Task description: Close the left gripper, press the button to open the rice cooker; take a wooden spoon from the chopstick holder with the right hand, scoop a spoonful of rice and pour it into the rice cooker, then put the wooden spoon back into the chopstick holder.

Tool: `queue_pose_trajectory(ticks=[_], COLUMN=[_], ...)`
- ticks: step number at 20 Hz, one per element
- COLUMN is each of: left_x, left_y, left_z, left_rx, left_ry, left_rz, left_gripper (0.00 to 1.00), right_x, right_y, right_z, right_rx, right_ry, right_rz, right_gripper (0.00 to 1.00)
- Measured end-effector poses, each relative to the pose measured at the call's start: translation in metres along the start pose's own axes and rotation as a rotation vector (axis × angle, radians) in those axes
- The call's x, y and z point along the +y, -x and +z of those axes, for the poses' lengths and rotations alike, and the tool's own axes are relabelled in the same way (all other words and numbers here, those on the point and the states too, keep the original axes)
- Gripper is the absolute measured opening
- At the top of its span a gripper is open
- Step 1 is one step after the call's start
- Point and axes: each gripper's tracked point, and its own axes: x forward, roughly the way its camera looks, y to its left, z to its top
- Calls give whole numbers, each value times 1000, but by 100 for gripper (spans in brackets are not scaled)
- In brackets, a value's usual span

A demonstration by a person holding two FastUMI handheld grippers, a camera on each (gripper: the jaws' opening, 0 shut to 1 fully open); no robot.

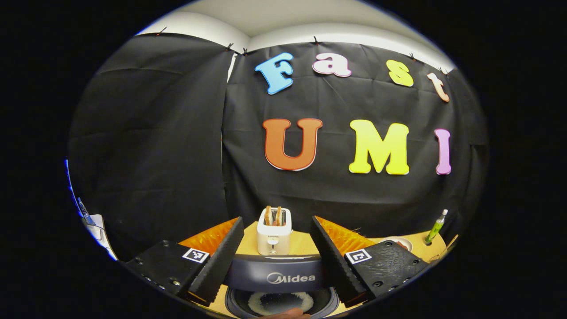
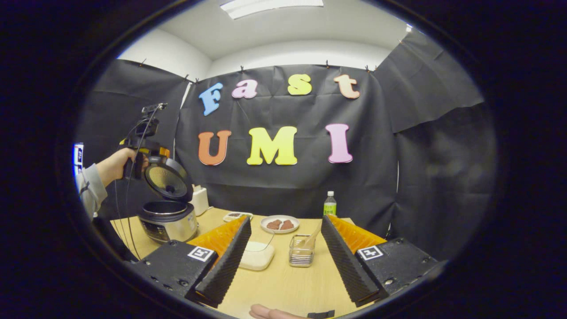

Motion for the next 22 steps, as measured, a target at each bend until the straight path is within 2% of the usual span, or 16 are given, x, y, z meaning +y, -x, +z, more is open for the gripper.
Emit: queue_pose_trajectory(ticks=[4, 7, 14, 19, 22], left_x=[-8, -9, -10, -10, -9], left_y=[28, 43, 56, 62, 62], left_z=[-56, -87, -118, -128, -143], left_rx=[89, 145, 129, 78, 87], left_ry=[-10, -5, -33, -44, -39], left_rz=[-26, -54, -64, -45, -33], left_gripper=[96, 96, 95, 96, 95], right_x=[-3, 8, 9, 29, 38], right_y=[12, 19, 32, 27, 26], right_z=[-1, 2, 17, 18, 16], right_rx=[18, 28, 3, -1, 7], right_ry=[21, 13, 64, 63, 65], right_rz=[-46, -31, -63, -32, -20], right_gripper=[100, 99, 100, 100, 100])
